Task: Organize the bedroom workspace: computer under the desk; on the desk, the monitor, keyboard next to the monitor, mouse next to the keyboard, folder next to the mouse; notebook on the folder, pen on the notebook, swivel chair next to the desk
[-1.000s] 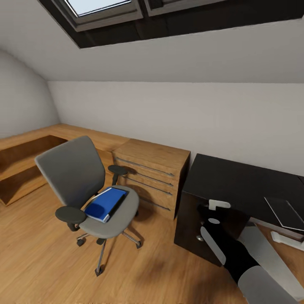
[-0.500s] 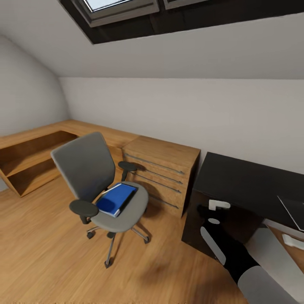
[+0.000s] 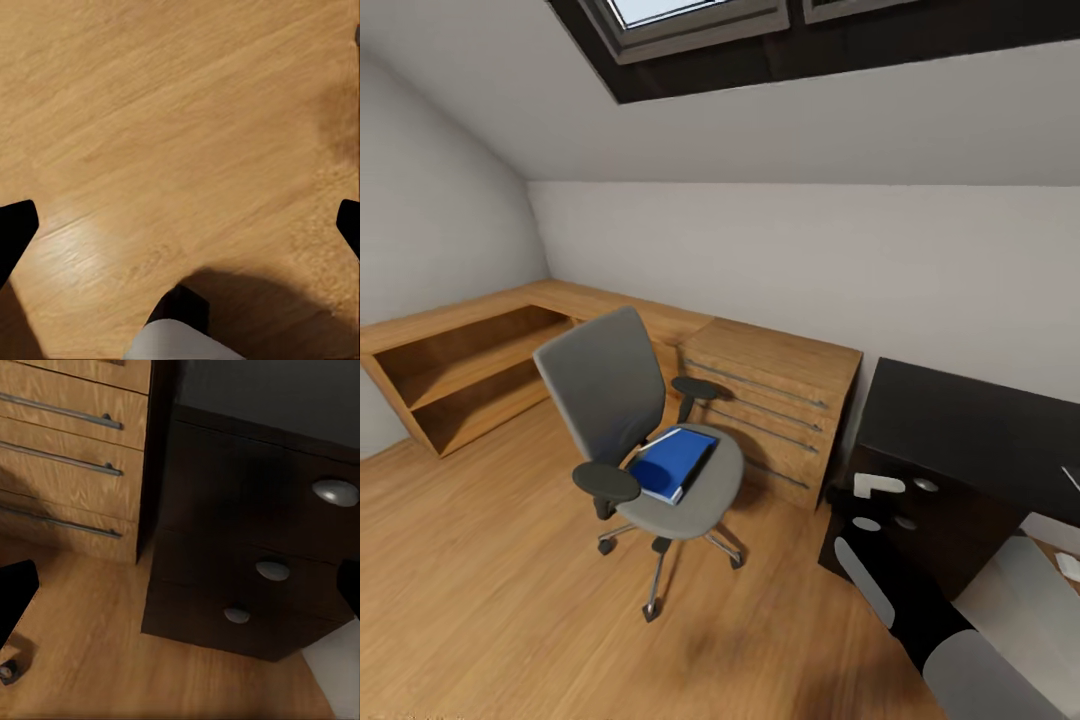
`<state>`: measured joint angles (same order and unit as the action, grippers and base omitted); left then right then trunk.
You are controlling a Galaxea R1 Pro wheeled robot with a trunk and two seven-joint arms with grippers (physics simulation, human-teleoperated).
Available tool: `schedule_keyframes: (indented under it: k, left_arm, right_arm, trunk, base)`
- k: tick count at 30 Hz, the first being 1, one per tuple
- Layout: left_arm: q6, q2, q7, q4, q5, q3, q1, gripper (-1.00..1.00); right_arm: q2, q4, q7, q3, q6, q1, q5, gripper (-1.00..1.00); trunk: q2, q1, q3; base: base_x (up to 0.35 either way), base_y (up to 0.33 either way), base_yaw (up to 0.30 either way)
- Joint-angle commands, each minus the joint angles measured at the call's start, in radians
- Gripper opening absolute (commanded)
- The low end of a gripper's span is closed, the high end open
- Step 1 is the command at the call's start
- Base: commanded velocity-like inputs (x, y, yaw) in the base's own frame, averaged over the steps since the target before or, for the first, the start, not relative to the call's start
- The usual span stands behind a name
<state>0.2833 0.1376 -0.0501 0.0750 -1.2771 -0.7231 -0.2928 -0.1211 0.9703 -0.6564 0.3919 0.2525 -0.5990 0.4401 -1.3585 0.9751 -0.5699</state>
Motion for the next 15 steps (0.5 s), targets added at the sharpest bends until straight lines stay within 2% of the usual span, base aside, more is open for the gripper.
schedule_keyframes:
  k: [1, 5, 8, 11, 15]
  left_arm:
    - [0.001, 0.004, 0.007, 0.002, -0.016, -0.011, 0.000, 1.00]
    - [0.000, -0.002, 0.008, 0.002, -0.018, -0.018, 0.000, 1.00]
    - [0.003, -0.016, 0.007, 0.002, -0.017, -0.045, 0.000, 1.00]
    - [0.005, -0.024, 0.006, 0.002, -0.017, -0.084, 0.000, 1.00]
    - [0.006, -0.027, 0.006, 0.002, -0.018, -0.101, 0.000, 1.00]
  right_arm:
    - [-0.002, 0.002, -0.007, 0.005, 0.006, -0.001, 0.005, 1.00]
    - [0.000, 0.001, -0.004, 0.026, 0.005, 0.007, 0.005, 1.00]
    - [0.000, 0.001, 0.007, 0.031, 0.006, 0.008, 0.008, 1.00]
    - [0.000, 0.002, 0.030, 0.033, 0.007, 0.008, 0.009, 1.00]
    - [0.000, 0.022, 0.045, 0.041, 0.012, 0.008, 0.010, 1.00]
  trunk:
    - [0.000, 0.000, -0.001]
    - [0.000, 0.000, -0.003]
    - [0.000, 0.000, -0.005]
    - [0.000, 0.000, -0.007]
    - [0.000, 0.000, -0.007]
  base:
    - [0.000, 0.003, 0.241]
    - [0.000, 0.000, 0.265]
    - [0.000, 0.000, 0.245]
    - [0.000, 0.000, 0.115]
    - [0.000, 0.000, 0.036]
